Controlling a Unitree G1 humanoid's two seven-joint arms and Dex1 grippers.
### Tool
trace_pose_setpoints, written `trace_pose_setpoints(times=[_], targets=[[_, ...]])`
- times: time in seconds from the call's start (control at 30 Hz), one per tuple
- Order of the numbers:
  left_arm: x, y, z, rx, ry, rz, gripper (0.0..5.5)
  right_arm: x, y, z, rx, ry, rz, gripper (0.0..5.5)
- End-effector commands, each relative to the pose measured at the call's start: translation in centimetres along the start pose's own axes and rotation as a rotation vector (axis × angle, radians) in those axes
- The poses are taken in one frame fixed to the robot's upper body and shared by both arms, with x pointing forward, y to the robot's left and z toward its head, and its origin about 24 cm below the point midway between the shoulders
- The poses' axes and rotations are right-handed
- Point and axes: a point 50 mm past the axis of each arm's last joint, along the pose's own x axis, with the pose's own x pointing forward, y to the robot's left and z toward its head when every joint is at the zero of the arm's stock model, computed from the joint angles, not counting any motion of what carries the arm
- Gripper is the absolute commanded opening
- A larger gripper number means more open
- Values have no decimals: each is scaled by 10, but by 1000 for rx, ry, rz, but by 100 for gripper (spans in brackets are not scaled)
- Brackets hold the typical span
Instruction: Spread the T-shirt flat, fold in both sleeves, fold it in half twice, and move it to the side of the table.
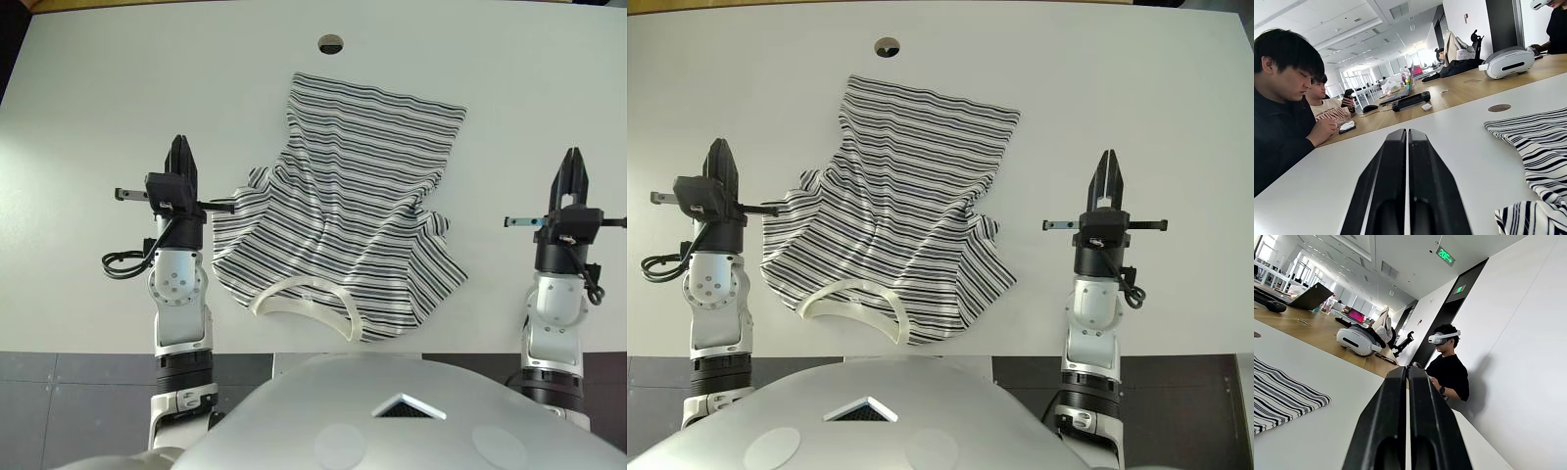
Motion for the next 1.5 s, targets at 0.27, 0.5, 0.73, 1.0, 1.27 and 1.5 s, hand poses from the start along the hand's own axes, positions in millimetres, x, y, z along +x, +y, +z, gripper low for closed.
trace_pose_setpoints(times=[0.27, 0.5, 0.73, 1.0, 1.27, 1.5], targets=[[1, 0, 1, 19, 4, 0, 11, 1, -2, 1, -21, -1, 13, 10], [2, -1, 2, 23, 3, -4, 11, -1, -2, 1, -36, -2, 15, 10], [3, -1, 2, 26, 3, -4, 11, -1, -2, 2, -36, -4, 16, 10], [7, -3, 3, 25, -3, -22, 11, -12, 34, 18, 196, 21, 461, 10], [12, -9, 3, 24, -5, -30, 11, -46, 72, 40, 116, 76, 1189, 10], [15, -21, 8, 19, -19, -46, 11, -65, 47, 18, -212, 263, 1472, 10]])
